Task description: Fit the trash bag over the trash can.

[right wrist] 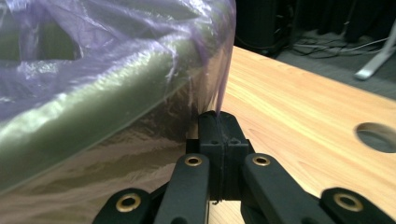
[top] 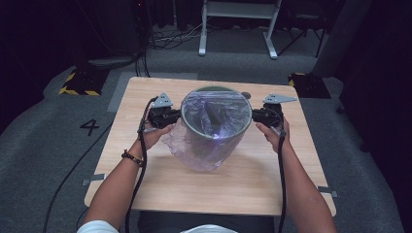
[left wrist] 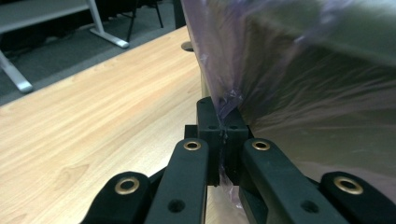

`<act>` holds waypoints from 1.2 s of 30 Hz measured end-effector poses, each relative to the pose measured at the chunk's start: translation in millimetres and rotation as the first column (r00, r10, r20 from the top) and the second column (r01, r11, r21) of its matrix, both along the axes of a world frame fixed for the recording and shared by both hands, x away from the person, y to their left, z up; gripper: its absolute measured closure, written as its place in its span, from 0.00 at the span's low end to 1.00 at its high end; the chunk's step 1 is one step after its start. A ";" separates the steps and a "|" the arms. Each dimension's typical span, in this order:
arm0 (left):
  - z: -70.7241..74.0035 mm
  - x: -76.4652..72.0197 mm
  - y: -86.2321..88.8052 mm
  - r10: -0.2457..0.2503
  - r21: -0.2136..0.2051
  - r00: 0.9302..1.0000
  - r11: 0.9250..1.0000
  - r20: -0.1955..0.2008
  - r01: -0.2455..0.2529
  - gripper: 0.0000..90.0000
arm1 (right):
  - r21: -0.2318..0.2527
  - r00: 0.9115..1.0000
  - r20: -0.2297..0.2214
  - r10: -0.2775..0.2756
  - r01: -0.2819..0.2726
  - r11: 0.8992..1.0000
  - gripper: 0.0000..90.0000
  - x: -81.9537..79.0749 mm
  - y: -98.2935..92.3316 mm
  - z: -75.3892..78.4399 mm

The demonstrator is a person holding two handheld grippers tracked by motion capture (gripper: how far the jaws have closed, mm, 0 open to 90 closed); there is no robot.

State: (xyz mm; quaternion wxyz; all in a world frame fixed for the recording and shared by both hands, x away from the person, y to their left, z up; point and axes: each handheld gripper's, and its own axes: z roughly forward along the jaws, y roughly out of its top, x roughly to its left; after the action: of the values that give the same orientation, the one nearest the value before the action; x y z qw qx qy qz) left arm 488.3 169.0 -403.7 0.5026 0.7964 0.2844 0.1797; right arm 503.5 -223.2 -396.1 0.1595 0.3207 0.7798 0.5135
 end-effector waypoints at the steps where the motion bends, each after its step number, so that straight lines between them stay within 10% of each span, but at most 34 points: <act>1: 2.8 -0.1 1.1 0.012 0.001 1.000 1.000 0.015 -0.012 1.00 | 0.000 1.000 0.017 -0.015 0.015 1.000 1.00 -1.5 -1.6 2.7; 9: 12.5 15.5 6.4 0.103 -0.060 0.994 0.993 0.039 -0.100 0.98 | 0.062 0.995 0.048 -0.089 0.086 0.994 1.00 8.6 -10.8 20.1; 20: -12.1 41.0 -14.1 0.114 0.035 0.992 0.993 -0.058 -0.112 1.00 | 0.024 0.989 -0.093 -0.111 0.113 0.993 1.00 42.0 6.2 -8.8; 27: -27.9 35.5 -11.5 0.095 0.081 0.990 0.993 -0.102 -0.087 0.99 | -0.029 0.985 -0.156 -0.080 0.076 0.997 0.99 37.4 6.2 -28.7; 36: -30.1 10.7 4.0 0.107 0.107 0.992 0.989 -0.061 -0.100 0.71 | -0.064 0.992 -0.084 -0.092 0.087 0.994 0.87 17.1 -10.2 -28.5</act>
State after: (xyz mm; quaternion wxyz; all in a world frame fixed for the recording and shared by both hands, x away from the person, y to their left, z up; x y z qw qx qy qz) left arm 499.0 173.0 -433.9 0.4407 0.8111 0.3324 0.1935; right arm 520.6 -233.4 -424.6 0.1581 0.3724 0.7858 0.4678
